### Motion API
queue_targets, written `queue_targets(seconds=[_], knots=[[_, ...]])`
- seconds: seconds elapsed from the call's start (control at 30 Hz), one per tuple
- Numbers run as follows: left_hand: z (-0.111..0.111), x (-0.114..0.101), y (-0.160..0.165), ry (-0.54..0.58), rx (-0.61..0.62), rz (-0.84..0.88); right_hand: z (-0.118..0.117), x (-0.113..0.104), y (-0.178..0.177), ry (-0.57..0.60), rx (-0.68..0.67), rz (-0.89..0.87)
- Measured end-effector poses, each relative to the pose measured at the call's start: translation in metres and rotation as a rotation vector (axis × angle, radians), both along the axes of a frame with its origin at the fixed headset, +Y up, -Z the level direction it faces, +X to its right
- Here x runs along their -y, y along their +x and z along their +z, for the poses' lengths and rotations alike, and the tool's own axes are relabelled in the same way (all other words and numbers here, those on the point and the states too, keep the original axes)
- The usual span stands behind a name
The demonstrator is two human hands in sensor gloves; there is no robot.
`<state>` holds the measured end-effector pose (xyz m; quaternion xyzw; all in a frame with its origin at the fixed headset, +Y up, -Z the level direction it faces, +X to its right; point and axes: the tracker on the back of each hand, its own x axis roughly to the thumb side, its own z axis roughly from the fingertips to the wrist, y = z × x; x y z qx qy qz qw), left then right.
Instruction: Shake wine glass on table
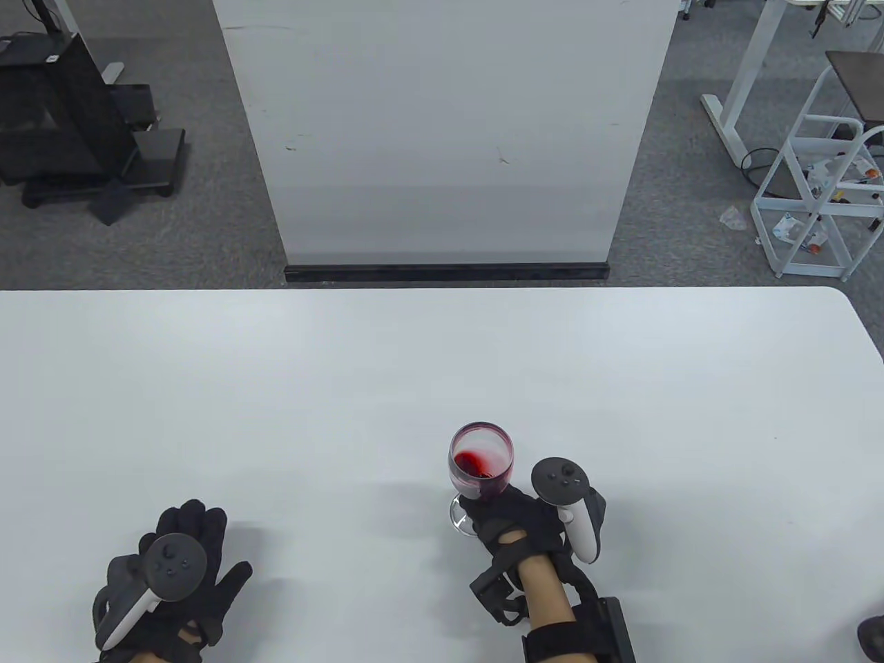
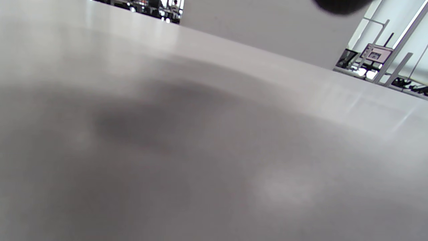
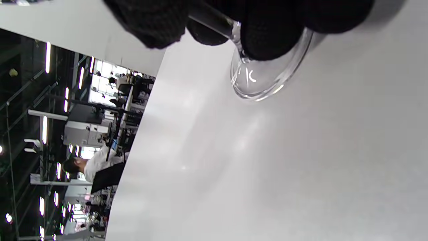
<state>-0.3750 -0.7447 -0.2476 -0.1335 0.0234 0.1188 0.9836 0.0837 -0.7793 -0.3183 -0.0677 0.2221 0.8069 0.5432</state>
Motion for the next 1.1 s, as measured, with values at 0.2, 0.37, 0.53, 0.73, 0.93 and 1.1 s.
queue_targets(seconds=[0.2, 0.37, 0.53, 0.73, 0.93, 1.1], knots=[[-0.0005, 0.0008, 0.0004, -0.008, 0.002, -0.003, 0.0015, 0.0021, -0.0019, 0.023, 0.059, -0.028], [0.0001, 0.0002, -0.0001, 0.002, 0.004, 0.005, 0.0015, 0.0041, 0.0018, 0.046, 0.076, 0.005], [-0.0001, 0.0008, 0.0005, -0.002, 0.005, -0.004, -0.0017, 0.0012, 0.0009, -0.015, -0.010, -0.019], [-0.0004, 0.0009, -0.0001, -0.005, 0.001, -0.002, 0.0001, 0.0046, -0.0029, 0.035, 0.050, -0.013], [0.0000, 0.0002, -0.0005, 0.002, 0.001, 0.005, 0.0013, 0.0053, -0.0015, 0.051, 0.082, 0.007], [0.0005, -0.0002, -0.0003, 0.005, 0.001, 0.002, -0.0015, 0.0004, 0.0034, -0.015, -0.014, 0.011]])
